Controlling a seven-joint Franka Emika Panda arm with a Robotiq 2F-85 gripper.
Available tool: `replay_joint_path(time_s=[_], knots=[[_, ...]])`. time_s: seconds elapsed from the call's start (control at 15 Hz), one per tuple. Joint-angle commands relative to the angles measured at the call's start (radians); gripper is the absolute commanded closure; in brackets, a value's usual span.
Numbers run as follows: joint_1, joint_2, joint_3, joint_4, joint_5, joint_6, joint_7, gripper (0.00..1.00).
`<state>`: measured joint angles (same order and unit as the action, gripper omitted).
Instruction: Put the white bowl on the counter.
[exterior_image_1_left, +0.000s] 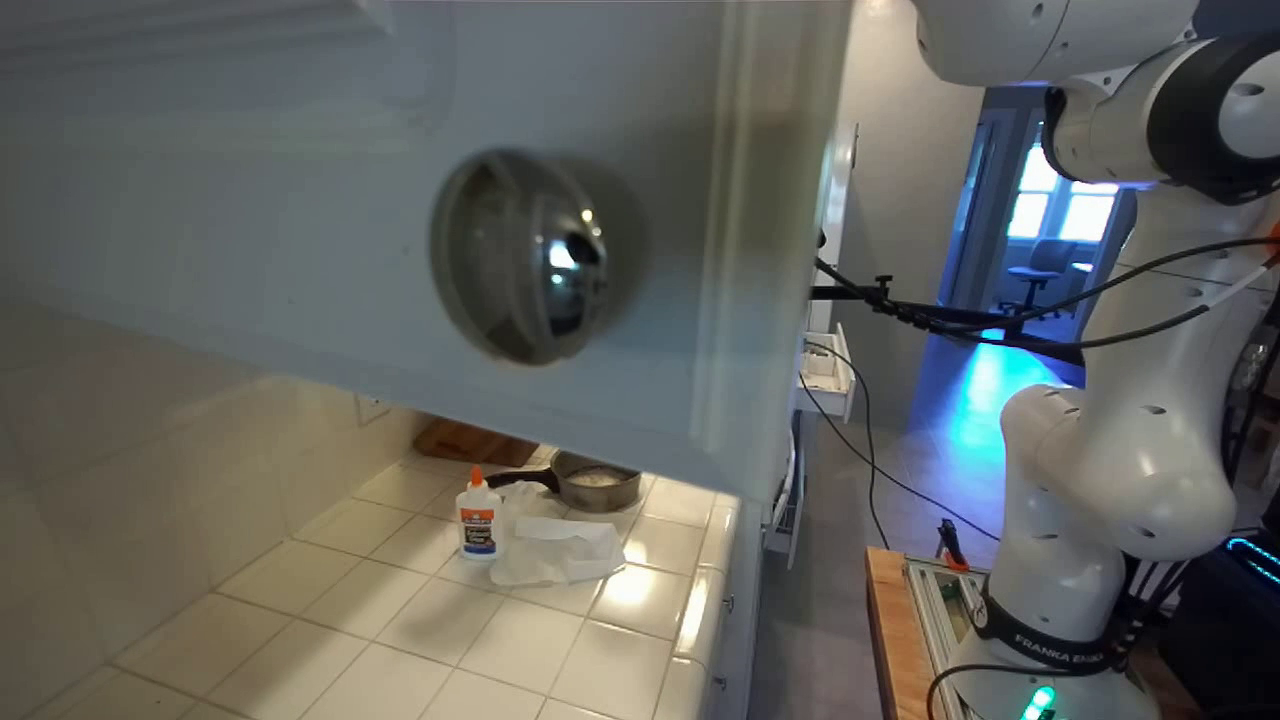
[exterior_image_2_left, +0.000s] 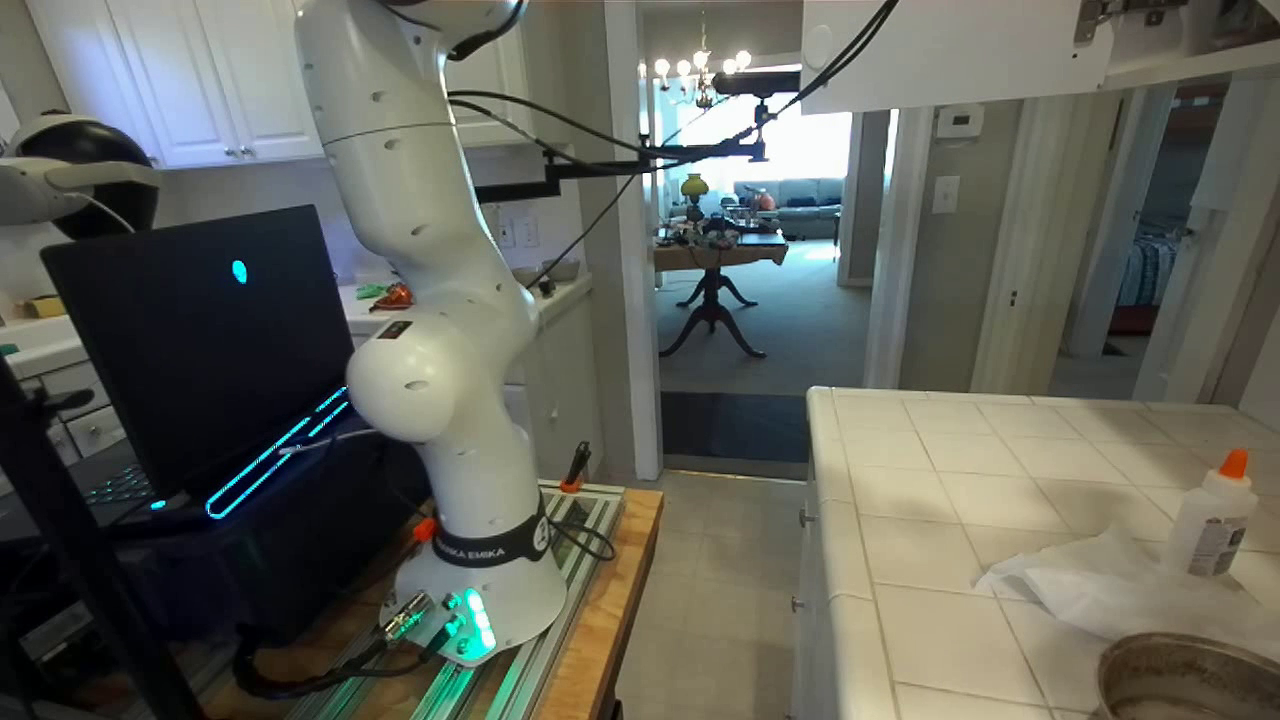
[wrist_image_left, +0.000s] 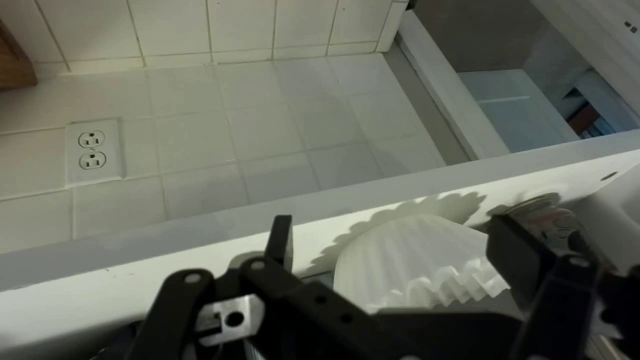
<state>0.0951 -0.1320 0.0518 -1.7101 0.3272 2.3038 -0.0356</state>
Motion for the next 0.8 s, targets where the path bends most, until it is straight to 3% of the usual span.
replay_joint_path(time_s=[0.0, 0.73], knots=[[0.009, 0.022, -0.005, 0.025, 0.07, 0.038, -0.032, 0.0], [0.01, 0.074, 0.001, 0.074, 0.147, 0.081, -0.009, 0.0]])
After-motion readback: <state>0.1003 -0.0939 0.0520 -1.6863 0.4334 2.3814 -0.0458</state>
